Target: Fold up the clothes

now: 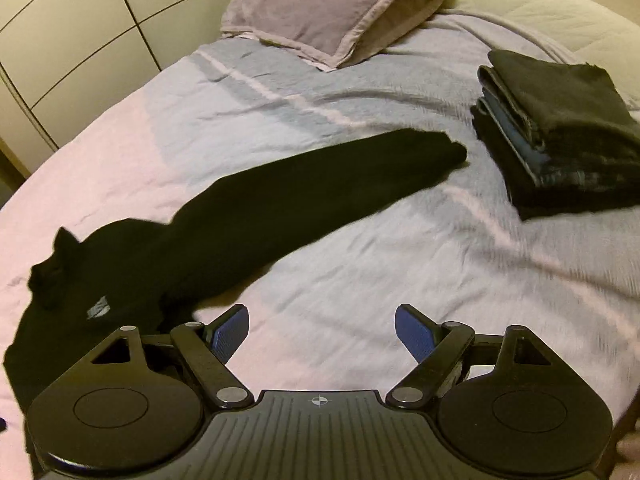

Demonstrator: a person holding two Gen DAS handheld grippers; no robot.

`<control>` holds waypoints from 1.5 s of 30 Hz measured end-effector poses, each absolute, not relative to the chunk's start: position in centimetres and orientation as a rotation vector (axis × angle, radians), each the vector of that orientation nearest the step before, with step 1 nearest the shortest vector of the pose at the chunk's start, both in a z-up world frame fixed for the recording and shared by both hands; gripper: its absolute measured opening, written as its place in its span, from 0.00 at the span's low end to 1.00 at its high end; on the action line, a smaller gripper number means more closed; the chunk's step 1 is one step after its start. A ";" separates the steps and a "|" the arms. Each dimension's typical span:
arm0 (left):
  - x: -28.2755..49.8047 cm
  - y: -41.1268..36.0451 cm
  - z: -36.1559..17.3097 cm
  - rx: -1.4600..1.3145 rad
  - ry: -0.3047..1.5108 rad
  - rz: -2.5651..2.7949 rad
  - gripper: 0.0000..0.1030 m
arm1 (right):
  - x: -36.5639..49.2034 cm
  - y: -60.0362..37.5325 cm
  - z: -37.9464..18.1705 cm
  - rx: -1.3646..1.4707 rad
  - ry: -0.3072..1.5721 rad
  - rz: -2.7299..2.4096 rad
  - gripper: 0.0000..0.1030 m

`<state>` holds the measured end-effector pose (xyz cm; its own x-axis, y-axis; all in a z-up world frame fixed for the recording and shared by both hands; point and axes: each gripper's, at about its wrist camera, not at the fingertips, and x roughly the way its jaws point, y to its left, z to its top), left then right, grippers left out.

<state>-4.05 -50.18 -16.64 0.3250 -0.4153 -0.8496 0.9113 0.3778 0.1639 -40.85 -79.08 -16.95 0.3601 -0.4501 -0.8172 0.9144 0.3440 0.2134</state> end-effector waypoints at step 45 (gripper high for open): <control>-11.5 -53.5 -16.2 0.622 0.890 -0.825 0.68 | -28.1 -85.8 -7.9 0.297 0.229 -0.568 0.11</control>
<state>-11.49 -53.54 -16.19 0.3707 -0.3554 -0.8581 0.8284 0.5442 0.1325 -28.11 -85.78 -7.88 0.8197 -0.4922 -0.2931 0.5576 0.8027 0.2115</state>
